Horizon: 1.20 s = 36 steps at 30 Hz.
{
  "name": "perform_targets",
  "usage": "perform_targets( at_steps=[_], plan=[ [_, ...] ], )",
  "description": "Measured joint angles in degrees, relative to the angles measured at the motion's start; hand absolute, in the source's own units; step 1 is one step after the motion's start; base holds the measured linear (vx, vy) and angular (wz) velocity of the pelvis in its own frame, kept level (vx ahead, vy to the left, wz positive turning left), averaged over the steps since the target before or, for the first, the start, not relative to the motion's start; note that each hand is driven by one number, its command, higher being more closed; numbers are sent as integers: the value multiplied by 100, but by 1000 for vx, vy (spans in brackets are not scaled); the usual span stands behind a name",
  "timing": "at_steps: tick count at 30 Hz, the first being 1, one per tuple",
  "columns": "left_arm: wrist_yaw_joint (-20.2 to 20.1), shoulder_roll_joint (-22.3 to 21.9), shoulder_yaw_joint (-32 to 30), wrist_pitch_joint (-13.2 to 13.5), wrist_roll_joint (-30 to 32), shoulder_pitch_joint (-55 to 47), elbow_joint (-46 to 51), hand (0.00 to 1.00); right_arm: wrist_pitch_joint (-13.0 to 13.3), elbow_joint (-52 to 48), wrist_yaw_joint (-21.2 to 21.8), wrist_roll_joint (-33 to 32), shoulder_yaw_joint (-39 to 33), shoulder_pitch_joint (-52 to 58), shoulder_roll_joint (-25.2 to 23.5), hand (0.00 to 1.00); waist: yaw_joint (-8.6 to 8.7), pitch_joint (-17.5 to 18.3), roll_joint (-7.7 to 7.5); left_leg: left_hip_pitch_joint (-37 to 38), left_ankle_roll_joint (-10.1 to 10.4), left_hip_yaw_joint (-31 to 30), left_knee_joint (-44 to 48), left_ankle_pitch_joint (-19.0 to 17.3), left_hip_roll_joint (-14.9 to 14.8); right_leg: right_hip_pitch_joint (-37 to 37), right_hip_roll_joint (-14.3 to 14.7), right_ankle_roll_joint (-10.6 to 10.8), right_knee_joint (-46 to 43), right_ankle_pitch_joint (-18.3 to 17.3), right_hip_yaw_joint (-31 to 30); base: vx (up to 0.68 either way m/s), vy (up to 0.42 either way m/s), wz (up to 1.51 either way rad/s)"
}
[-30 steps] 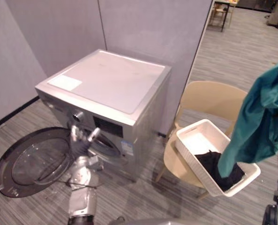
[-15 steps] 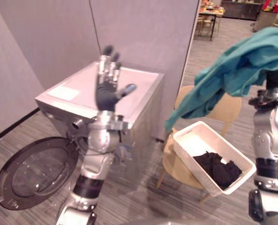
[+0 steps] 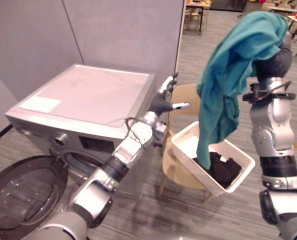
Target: Pick up the laundry basket with both hands and put the clothes into the washing machine.
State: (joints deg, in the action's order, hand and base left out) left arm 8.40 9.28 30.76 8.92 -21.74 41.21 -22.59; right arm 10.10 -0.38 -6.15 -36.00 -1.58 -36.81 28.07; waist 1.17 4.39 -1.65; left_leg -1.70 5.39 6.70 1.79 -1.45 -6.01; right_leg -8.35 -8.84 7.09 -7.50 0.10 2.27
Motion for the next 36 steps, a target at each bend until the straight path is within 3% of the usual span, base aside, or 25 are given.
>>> perform_targets(
  at_steps=[6, 17, 29, 36],
  plan=[
    [64, -132, 82, -120, -7, 516, -297, 0, -5, 0, 2, -5, 201, -97, -84, 100, 111, -24, -31, 2, 0, 60, -27, 0, 4, -4, 8, 6, 99, 66, -63, -2, 1, -6],
    [324, -380, 32, -212, -17, 1379, -941, 0, -51, 1, 13, -54, 383, -242, -332, 100, 137, -78, -33, 56, 0, 126, -88, 0, 10, -2, 12, 6, 152, 82, -125, 2, 0, -2],
    [688, -391, -427, -209, -197, 1846, -819, 0, -63, 1, 122, -62, 490, -350, -534, 100, 211, -167, -27, 145, 0, 145, -131, -2, 10, -8, 35, 6, 165, 88, -240, 4, -3, -5],
    [832, -358, -664, -116, -237, 1987, -210, 0, -66, 0, 138, -70, 501, -350, -539, 100, 280, -170, -25, 153, 1, 146, -142, -3, 8, -8, 39, 6, 168, 89, -246, 0, 0, 0]
  ],
)
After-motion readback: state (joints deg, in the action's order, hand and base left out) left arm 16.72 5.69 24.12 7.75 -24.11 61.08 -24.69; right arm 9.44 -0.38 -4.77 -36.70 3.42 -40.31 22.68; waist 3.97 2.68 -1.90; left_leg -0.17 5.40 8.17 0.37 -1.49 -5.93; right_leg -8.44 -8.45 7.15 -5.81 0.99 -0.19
